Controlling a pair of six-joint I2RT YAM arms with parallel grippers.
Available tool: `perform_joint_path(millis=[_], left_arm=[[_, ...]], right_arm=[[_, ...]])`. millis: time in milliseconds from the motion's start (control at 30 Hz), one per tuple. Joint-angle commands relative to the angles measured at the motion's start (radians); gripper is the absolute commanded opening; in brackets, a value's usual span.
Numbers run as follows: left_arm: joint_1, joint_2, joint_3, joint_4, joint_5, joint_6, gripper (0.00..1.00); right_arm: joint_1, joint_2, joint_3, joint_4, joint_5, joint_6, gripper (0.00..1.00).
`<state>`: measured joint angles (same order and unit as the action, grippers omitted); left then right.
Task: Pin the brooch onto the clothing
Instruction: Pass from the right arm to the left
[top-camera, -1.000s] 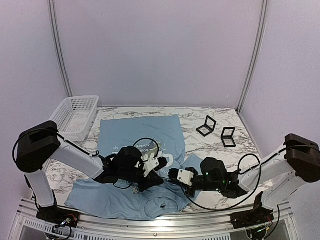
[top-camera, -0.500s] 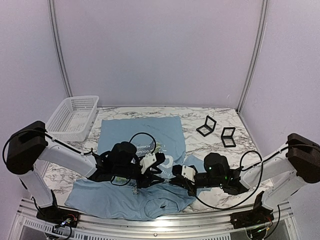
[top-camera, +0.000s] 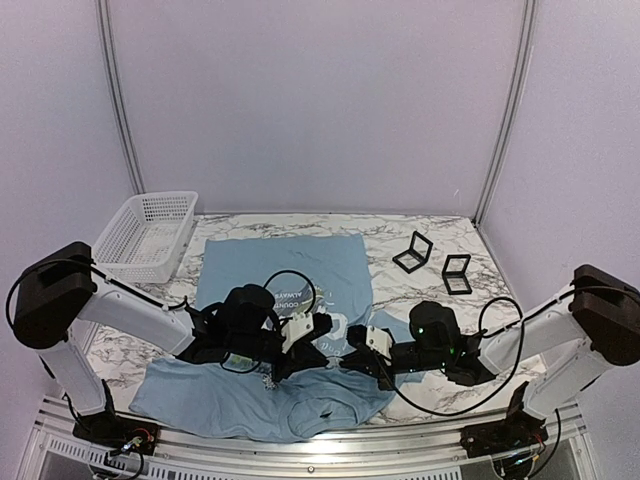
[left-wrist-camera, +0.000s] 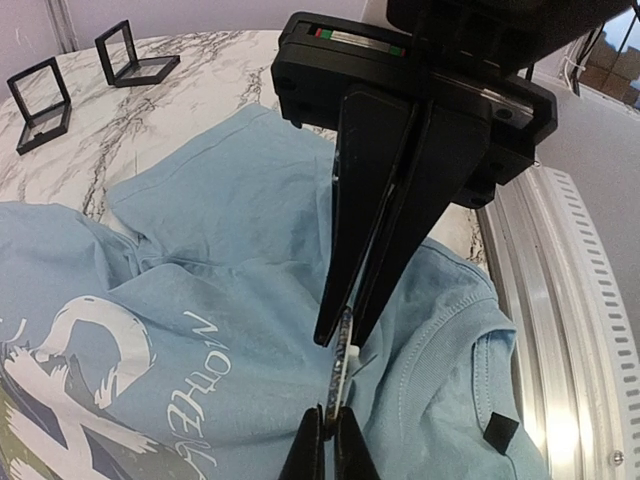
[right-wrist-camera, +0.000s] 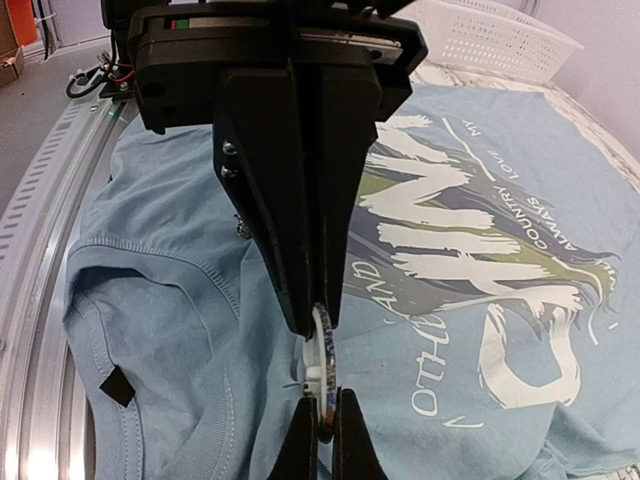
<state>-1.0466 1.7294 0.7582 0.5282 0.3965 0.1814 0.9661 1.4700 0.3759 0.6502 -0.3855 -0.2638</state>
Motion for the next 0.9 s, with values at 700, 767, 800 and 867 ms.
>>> perform_joint_path(millis=[700,767,800,867], left_arm=[[0.012,-0.012,-0.006,0.137,0.052,-0.170,0.00],[0.012,-0.012,-0.009,0.138,0.054,-0.168,0.00],[0.013,-0.014,-0.012,0.138,0.054,-0.168,0.00],[0.013,-0.017,-0.016,0.139,0.054,-0.163,0.00]], right_arm=[[-0.150,0.218,0.022,0.313,-0.373,0.223,0.41],[-0.151,0.235,0.022,0.352,-0.385,0.239,0.38],[-0.153,0.235,0.020,0.365,-0.390,0.244,0.34],[-0.166,0.229,0.016,0.372,-0.397,0.256,0.28]])
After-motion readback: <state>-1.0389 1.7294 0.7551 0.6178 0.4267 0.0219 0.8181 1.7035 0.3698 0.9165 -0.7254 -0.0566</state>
